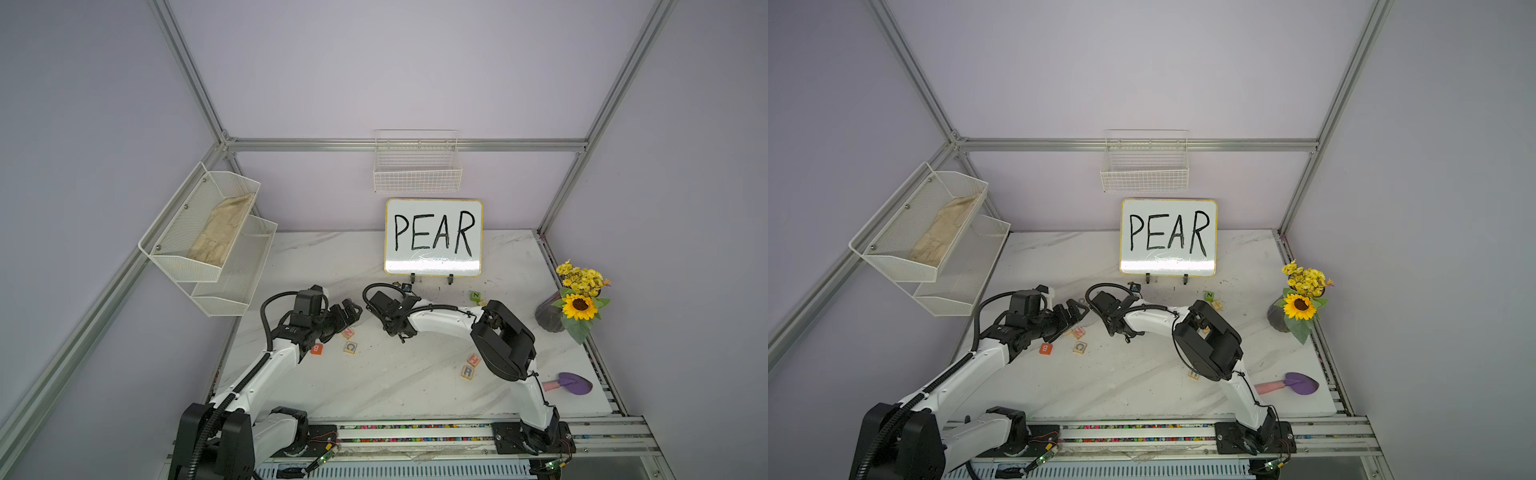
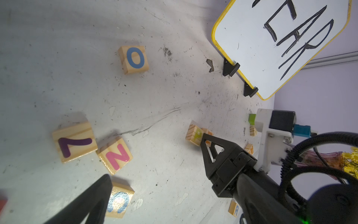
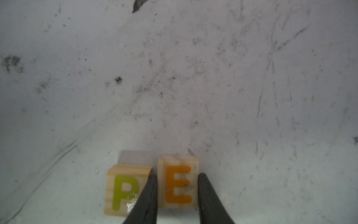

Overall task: Spell the uppercase word “pear” with letter blocks
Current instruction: Place the letter block at the center of the board.

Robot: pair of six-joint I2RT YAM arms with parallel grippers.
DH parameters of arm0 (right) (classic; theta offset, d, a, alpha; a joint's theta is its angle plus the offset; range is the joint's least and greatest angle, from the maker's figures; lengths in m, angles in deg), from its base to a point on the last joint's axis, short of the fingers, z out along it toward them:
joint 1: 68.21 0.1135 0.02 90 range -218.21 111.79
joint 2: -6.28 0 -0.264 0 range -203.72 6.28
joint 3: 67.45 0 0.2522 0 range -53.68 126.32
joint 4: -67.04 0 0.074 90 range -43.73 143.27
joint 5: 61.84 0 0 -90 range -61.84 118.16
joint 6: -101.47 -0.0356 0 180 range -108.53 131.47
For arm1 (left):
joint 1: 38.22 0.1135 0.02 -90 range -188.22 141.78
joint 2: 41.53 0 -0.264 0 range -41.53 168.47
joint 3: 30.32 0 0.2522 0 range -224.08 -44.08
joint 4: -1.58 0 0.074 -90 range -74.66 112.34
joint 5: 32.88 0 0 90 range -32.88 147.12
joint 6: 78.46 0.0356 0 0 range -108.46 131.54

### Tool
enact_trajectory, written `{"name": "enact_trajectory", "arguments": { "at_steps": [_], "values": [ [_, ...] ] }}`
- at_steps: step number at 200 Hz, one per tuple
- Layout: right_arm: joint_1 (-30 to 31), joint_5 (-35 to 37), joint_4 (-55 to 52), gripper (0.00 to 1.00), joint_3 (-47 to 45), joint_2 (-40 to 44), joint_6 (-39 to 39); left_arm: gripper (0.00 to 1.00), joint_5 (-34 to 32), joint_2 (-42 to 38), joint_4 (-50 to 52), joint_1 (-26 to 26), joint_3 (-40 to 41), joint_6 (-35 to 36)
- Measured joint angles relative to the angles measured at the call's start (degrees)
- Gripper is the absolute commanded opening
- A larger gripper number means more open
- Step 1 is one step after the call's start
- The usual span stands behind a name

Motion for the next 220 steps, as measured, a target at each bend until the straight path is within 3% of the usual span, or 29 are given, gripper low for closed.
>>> {"name": "enact_trajectory", "arguments": {
  "at_steps": [84,220],
  "values": [
    [0.0,-0.22,-0.07,0.25,0.07,-0.04,3.17,1.0,-0.09,0.0,0.02,0.0,0.0,0.0],
    [0.0,-0.2,-0.11,0.32,0.04,-0.04,1.84,1.0,-0.2,0.0,0.02,0.0,0.0,0.0]
  ]
}}
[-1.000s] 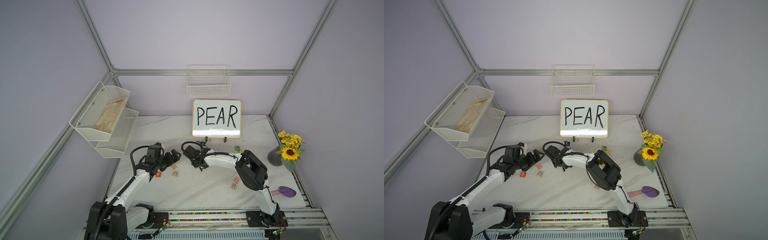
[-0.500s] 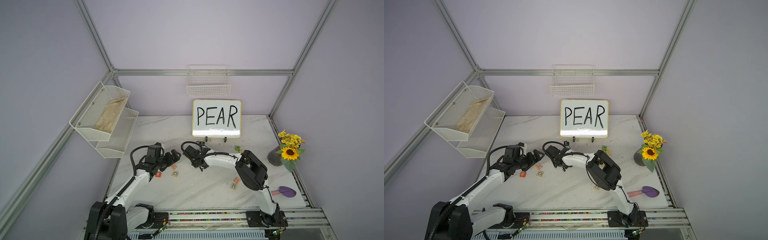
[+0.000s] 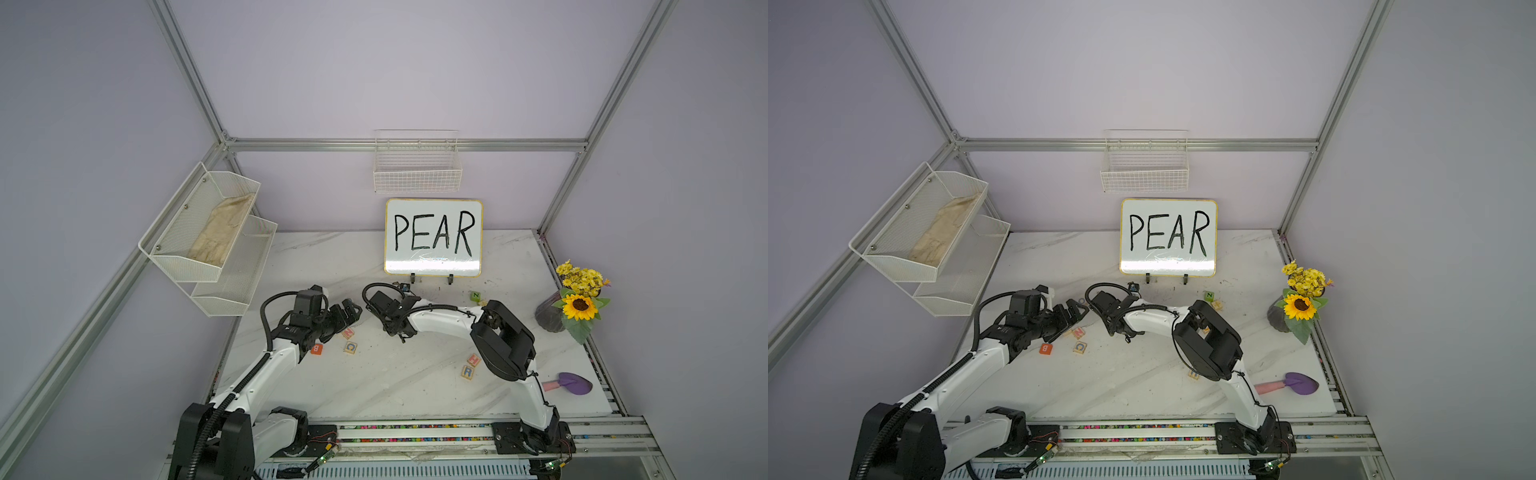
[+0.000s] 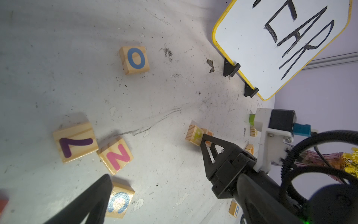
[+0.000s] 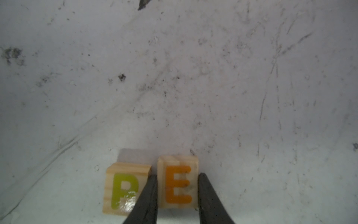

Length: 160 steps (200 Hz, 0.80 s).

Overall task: Spell the uppercase word “pear” with letter blocks
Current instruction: Place the letter block at the center of the board.

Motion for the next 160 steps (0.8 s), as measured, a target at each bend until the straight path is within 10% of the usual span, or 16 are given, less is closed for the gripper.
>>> {"name": "enact_trajectory", "arguments": {
  "at_steps": [160],
  "values": [
    [0.07,-0.02,-0.61,0.33,-0.04,0.13,-0.33,1.0,0.02,0.0,-0.02,0.0,0.0,0.0]
  ]
}}
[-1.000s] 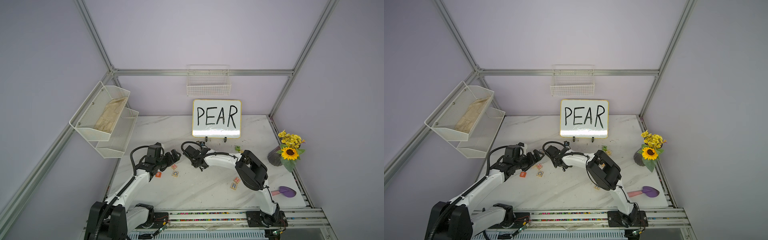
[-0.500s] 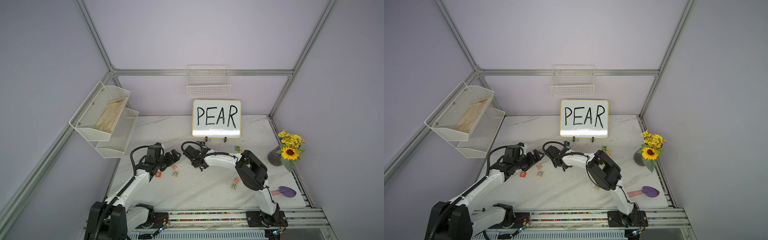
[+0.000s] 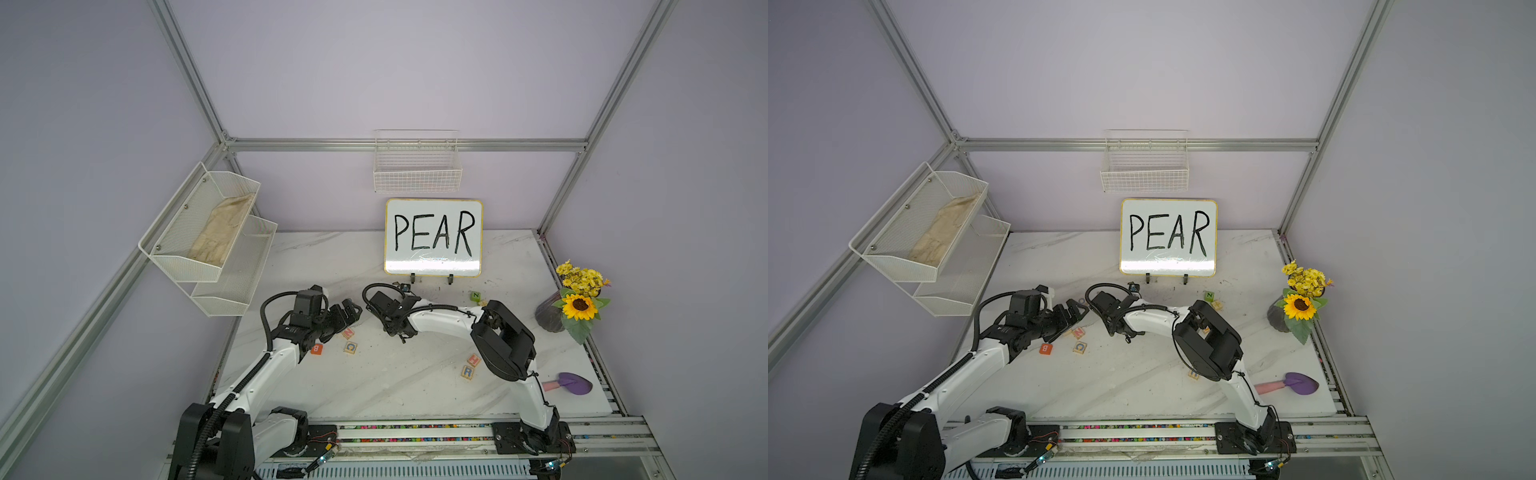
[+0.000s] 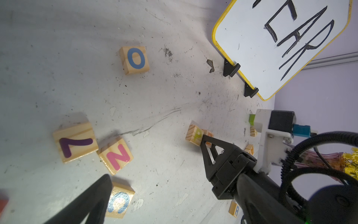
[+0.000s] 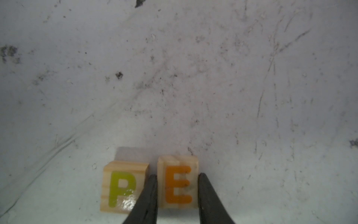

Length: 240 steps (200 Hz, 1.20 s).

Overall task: Spell the uppercase word “pear” with letter blocks
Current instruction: Place the letter block at the center of the board.

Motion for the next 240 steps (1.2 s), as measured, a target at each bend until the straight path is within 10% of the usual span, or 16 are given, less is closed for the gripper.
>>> {"name": "enact_trajectory", "arguments": {
  "at_steps": [240],
  "values": [
    [0.52,-0.2,-1.27,0.47,-1.62,1.55,-0.52,1.0,-0.02,-0.07,-0.02,0.0,0.0,0.0]
  ]
}}
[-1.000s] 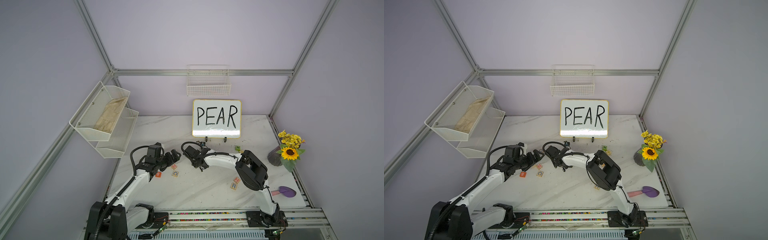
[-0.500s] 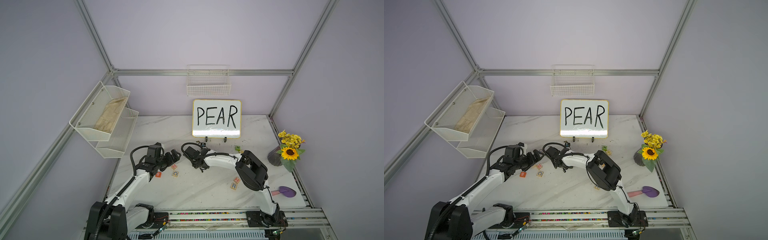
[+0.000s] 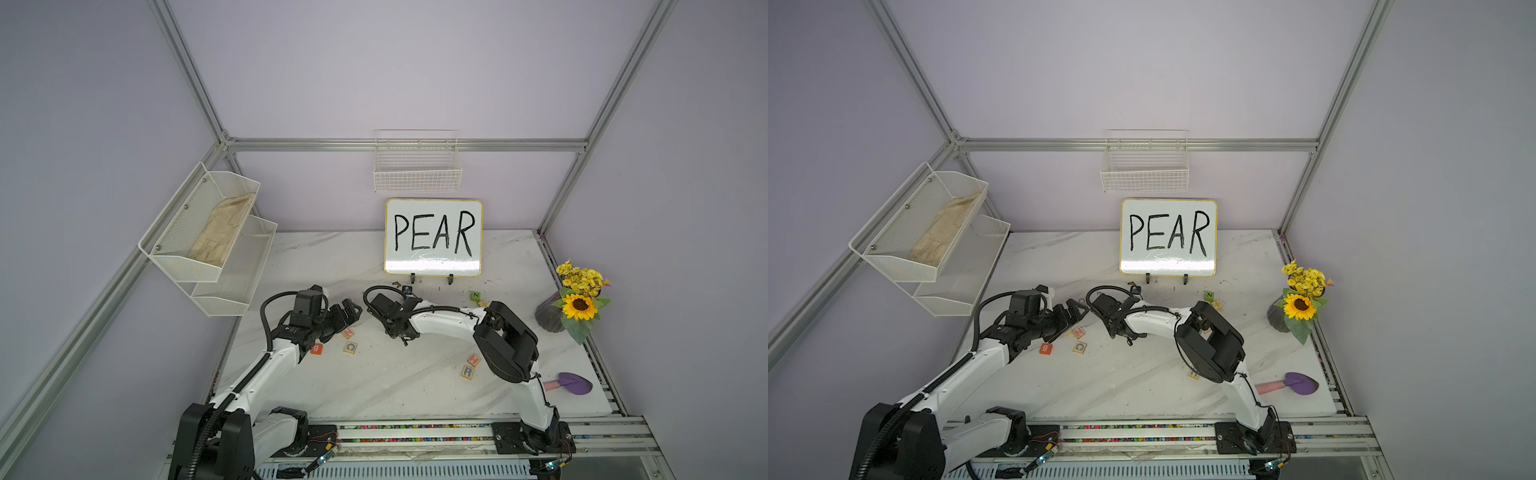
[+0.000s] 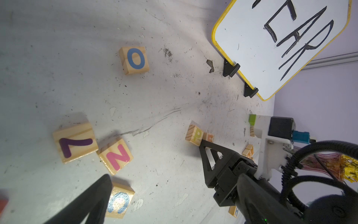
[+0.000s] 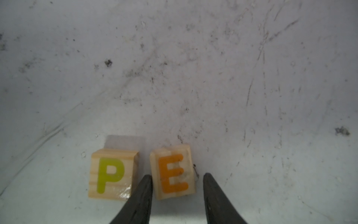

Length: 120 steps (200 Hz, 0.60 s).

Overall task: Spell the uppercase word “pear” with letter blocks
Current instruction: Place the letter block at the center of the board.

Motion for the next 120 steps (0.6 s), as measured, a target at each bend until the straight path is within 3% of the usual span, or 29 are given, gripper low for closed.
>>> {"name": "enact_trajectory", "arguments": {
  "at_steps": [68,120],
  "values": [
    [0.87,0.13,0.02,0.51,-0.22,0.79,0.33,1.0,0.0,-0.5,-0.04,0.0,0.0,-0.02],
    [0.9,2.58,-0.2,0.56,-0.37,6.23,1.86,1.0,0.02,-0.46,-0.07,0.02,0.0,0.0]
  ]
}}
